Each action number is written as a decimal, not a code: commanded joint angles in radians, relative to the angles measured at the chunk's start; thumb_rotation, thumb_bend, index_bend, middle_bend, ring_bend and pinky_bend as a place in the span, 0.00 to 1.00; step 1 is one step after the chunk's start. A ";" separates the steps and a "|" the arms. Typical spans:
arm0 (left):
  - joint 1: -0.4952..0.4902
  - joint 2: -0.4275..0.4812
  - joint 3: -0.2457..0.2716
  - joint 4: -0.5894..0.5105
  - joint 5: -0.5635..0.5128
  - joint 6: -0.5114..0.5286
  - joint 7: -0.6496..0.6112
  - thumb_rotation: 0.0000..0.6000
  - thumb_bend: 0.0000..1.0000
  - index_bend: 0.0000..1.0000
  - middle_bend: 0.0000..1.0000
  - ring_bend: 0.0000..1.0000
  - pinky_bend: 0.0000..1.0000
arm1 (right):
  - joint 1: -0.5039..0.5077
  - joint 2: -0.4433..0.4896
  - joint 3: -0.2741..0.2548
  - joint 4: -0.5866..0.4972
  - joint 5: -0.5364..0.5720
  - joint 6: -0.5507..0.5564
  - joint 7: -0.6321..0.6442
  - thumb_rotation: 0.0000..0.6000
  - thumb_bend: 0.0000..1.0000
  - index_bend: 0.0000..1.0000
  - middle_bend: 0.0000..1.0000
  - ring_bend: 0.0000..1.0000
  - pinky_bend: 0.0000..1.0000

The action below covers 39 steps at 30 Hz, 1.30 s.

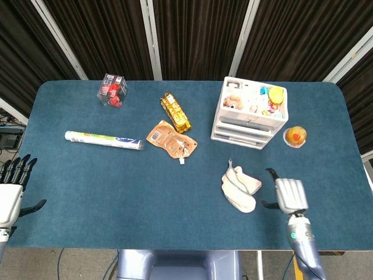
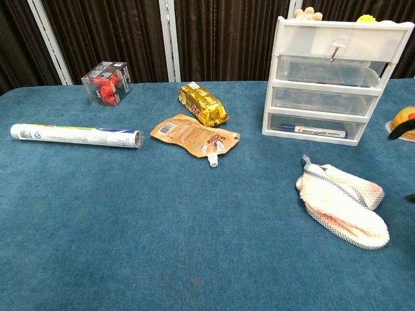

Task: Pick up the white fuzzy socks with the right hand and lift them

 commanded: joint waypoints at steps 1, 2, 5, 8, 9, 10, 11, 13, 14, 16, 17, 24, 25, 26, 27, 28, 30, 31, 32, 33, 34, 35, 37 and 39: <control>-0.001 0.000 -0.001 -0.002 -0.004 -0.004 0.000 1.00 0.00 0.00 0.00 0.00 0.00 | 0.048 -0.088 0.013 0.044 0.077 -0.009 -0.075 1.00 0.00 0.20 0.95 0.93 0.89; -0.002 0.000 -0.001 -0.003 -0.006 -0.006 0.000 1.00 0.00 0.00 0.00 0.00 0.00 | 0.054 -0.104 0.015 0.054 0.089 -0.007 -0.084 1.00 0.00 0.20 0.95 0.93 0.89; -0.003 0.002 -0.001 -0.006 -0.011 -0.012 -0.001 1.00 0.00 0.00 0.00 0.00 0.00 | 0.073 -0.150 0.026 0.077 0.128 -0.003 -0.094 1.00 0.00 0.20 0.95 0.93 0.89; -0.004 0.004 -0.002 -0.009 -0.018 -0.017 -0.001 1.00 0.00 0.00 0.00 0.00 0.00 | 0.088 -0.184 0.033 0.088 0.163 -0.001 -0.106 1.00 0.00 0.21 0.95 0.93 0.89; -0.004 0.004 -0.003 -0.009 -0.021 -0.018 -0.002 1.00 0.00 0.00 0.00 0.00 0.00 | 0.094 -0.197 0.032 0.091 0.173 -0.001 -0.111 1.00 0.00 0.21 0.95 0.93 0.89; -0.005 0.004 -0.004 -0.010 -0.023 -0.020 -0.003 1.00 0.00 0.00 0.00 0.00 0.00 | 0.100 -0.208 0.032 0.094 0.179 0.001 -0.117 1.00 0.00 0.22 0.95 0.93 0.89; -0.005 0.005 -0.004 -0.010 -0.025 -0.022 -0.004 1.00 0.00 0.00 0.00 0.00 0.00 | 0.105 -0.219 0.030 0.098 0.184 0.002 -0.121 1.00 0.00 0.22 0.95 0.93 0.89; -0.006 0.005 -0.006 -0.011 -0.028 -0.024 -0.005 1.00 0.00 0.00 0.00 0.00 0.00 | 0.112 -0.235 0.029 0.104 0.191 0.002 -0.125 1.00 0.00 0.24 0.95 0.93 0.89; -0.006 0.005 -0.006 -0.012 -0.030 -0.025 -0.005 1.00 0.00 0.00 0.00 0.00 0.00 | 0.116 -0.246 0.030 0.109 0.198 0.002 -0.126 1.00 0.00 0.24 0.95 0.93 0.89; -0.007 0.006 -0.006 -0.013 -0.032 -0.027 -0.007 1.00 0.00 0.00 0.00 0.00 0.00 | 0.123 -0.267 0.031 0.122 0.214 0.007 -0.133 1.00 0.00 0.24 0.95 0.93 0.89; -0.007 0.006 -0.006 -0.013 -0.033 -0.028 -0.007 1.00 0.00 0.00 0.00 0.00 0.00 | 0.127 -0.276 0.030 0.129 0.221 0.009 -0.139 1.00 0.00 0.24 0.95 0.93 0.89; -0.009 0.006 -0.008 -0.016 -0.040 -0.035 -0.011 1.00 0.00 0.00 0.00 0.00 0.00 | 0.144 -0.313 0.034 0.168 0.261 0.014 -0.137 1.00 0.08 0.28 0.95 0.93 0.89; -0.010 0.006 -0.008 -0.017 -0.041 -0.036 -0.011 1.00 0.00 0.00 0.00 0.00 0.00 | 0.145 -0.316 0.035 0.171 0.264 0.013 -0.136 1.00 0.12 0.30 0.95 0.93 0.89; -0.010 0.006 -0.008 -0.017 -0.042 -0.037 -0.011 1.00 0.00 0.00 0.00 0.00 0.00 | 0.147 -0.320 0.035 0.175 0.267 0.012 -0.134 1.00 0.16 0.33 0.95 0.94 0.89; -0.010 0.006 -0.008 -0.018 -0.044 -0.038 -0.012 1.00 0.00 0.00 0.00 0.00 0.00 | 0.149 -0.325 0.035 0.181 0.269 0.011 -0.131 1.00 0.21 0.36 0.95 0.94 0.89; -0.010 0.006 -0.009 -0.019 -0.045 -0.039 -0.012 1.00 0.01 0.00 0.00 0.00 0.00 | 0.151 -0.330 0.034 0.187 0.267 0.010 -0.125 1.00 0.26 0.41 0.96 0.94 0.89; -0.010 0.006 -0.009 -0.019 -0.046 -0.038 -0.012 1.00 0.01 0.00 0.00 0.00 0.00 | 0.151 -0.340 0.030 0.198 0.258 0.012 -0.108 1.00 0.33 0.49 0.97 0.95 0.89; -0.010 0.005 -0.011 -0.021 -0.048 -0.037 -0.016 1.00 0.01 0.00 0.00 0.00 0.00 | 0.148 -0.347 0.023 0.200 0.215 0.023 -0.078 1.00 0.36 0.54 0.97 0.95 0.90; -0.010 0.005 -0.011 -0.021 -0.049 -0.037 -0.018 1.00 0.01 0.00 0.00 0.00 0.00 | 0.145 -0.349 0.018 0.202 0.190 0.031 -0.059 1.00 0.37 0.56 0.98 0.96 0.90; -0.010 0.005 -0.011 -0.021 -0.049 -0.036 -0.019 1.00 0.01 0.00 0.00 0.00 0.00 | 0.142 -0.350 0.015 0.203 0.167 0.038 -0.041 1.00 0.39 0.60 0.98 0.96 0.90; -0.010 0.005 -0.011 -0.021 -0.049 -0.037 -0.019 1.00 0.01 0.00 0.00 0.00 0.00 | 0.141 -0.349 0.014 0.202 0.145 0.045 -0.023 1.00 0.39 0.62 0.99 0.96 0.91; -0.010 0.005 -0.011 -0.021 -0.049 -0.037 -0.020 1.00 0.01 0.00 0.00 0.00 0.00 | 0.140 -0.348 0.015 0.199 0.129 0.051 -0.011 1.00 0.40 0.63 0.99 0.97 0.91; -0.010 0.006 -0.011 -0.022 -0.049 -0.036 -0.021 1.00 0.02 0.00 0.00 0.00 0.00 | 0.139 -0.341 0.016 0.187 0.083 0.067 0.017 1.00 0.41 0.65 0.99 0.97 0.91; -0.009 0.005 -0.011 -0.023 -0.049 -0.036 -0.023 1.00 0.02 0.00 0.00 0.00 0.00 | 0.139 -0.329 0.021 0.170 0.032 0.086 0.044 1.00 0.42 0.66 0.99 0.97 0.91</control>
